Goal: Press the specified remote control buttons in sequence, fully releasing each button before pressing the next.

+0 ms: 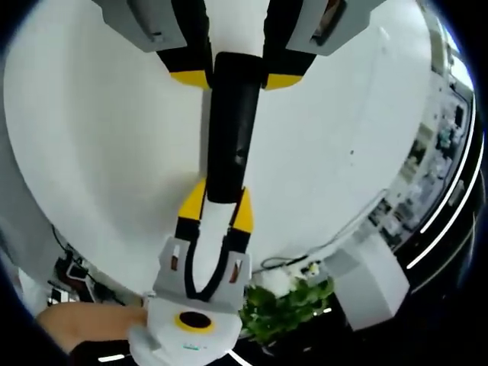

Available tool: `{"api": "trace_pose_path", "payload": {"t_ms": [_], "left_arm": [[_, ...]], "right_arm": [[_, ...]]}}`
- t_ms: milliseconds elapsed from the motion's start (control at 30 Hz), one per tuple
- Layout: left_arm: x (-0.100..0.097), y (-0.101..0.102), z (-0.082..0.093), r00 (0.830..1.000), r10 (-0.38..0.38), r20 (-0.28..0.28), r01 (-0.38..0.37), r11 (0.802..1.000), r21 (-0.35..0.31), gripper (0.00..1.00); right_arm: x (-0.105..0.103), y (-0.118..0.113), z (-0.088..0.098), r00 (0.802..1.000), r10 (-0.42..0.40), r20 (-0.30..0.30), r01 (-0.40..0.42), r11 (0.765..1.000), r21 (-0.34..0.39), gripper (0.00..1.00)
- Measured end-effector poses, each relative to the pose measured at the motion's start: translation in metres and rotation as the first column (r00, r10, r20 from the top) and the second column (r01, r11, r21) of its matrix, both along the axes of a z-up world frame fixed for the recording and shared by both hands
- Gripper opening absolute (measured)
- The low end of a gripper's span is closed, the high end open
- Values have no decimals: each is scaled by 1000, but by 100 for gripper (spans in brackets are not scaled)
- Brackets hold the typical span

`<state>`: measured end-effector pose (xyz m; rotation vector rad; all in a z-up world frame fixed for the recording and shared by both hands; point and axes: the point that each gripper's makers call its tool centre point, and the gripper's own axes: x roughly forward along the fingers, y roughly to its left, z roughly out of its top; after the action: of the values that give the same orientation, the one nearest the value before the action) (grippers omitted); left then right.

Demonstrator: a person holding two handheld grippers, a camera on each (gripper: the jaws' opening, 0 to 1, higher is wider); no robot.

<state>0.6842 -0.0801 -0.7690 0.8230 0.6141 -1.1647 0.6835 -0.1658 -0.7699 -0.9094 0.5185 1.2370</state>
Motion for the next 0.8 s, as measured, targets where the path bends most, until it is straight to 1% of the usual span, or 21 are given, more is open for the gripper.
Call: {"api": "trace_pose_path", "payload": {"t_ms": [67,200,467,600,633,800], "left_arm": [[2,0,-1,1000,10,-12,-10,1000,-4,25],[2,-1,-4,999,8,-32,-8,1000,4,25],[4,-2,-5,999,11,-49,-12,1000,-15,25],[6,0,-5,997,22,-78,-26,999,-40,25],[6,1,-6,995,32,-92,-36,998,-50,25],[8,2,-7,992,31,-120,-40,997,-70,25]], "right_arm": [[2,0,1,1000,-1,-3,1,1000,4,20],[3,0,-2,1000,3,-19,-3,1000,0,20],[6,-2,-6,999,-2,-49,3,1000,13,20],[7,-2,-7,998,-1,-67,2,1000,27,20],[7,-2,-7,997,0,-75,2,1000,31,20],[8,0,-7,994,5,-107,-1,999,36,20]]}}
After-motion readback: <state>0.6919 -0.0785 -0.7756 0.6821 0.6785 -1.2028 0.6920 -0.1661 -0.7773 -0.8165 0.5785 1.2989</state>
